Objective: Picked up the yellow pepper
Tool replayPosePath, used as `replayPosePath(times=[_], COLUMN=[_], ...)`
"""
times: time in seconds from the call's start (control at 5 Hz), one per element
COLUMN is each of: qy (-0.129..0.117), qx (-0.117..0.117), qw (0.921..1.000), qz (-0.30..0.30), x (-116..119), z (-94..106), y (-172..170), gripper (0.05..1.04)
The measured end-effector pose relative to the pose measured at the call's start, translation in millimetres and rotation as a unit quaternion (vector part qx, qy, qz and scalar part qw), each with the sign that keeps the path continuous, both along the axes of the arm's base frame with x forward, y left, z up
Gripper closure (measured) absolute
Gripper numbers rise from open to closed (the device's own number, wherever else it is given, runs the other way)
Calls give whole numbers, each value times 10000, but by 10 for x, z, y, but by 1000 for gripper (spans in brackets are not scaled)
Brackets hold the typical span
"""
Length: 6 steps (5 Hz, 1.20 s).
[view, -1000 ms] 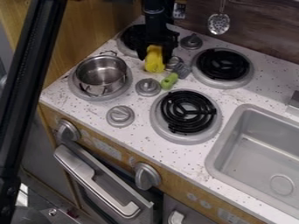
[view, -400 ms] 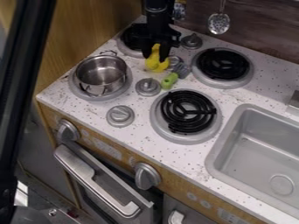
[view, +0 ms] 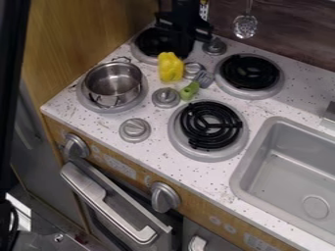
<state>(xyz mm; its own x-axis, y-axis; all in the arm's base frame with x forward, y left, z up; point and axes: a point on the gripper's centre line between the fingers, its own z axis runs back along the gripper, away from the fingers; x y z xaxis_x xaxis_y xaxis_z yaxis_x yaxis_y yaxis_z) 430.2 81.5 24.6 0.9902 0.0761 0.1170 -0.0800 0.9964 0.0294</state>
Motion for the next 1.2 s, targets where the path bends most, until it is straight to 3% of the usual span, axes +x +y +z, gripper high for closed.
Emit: replayPosePath(times=[0.2,0.6,0.8,1.2], qy=[3,291,285,410], qx=[-69,177,212,272], qw=[10000,9928,9864,9769], qz=[43,1145,1605,2077], x=[12,200,295,364], z=[4,-170,-223,-317], y=[-38,192,263,397], gripper=[819,228,73,83])
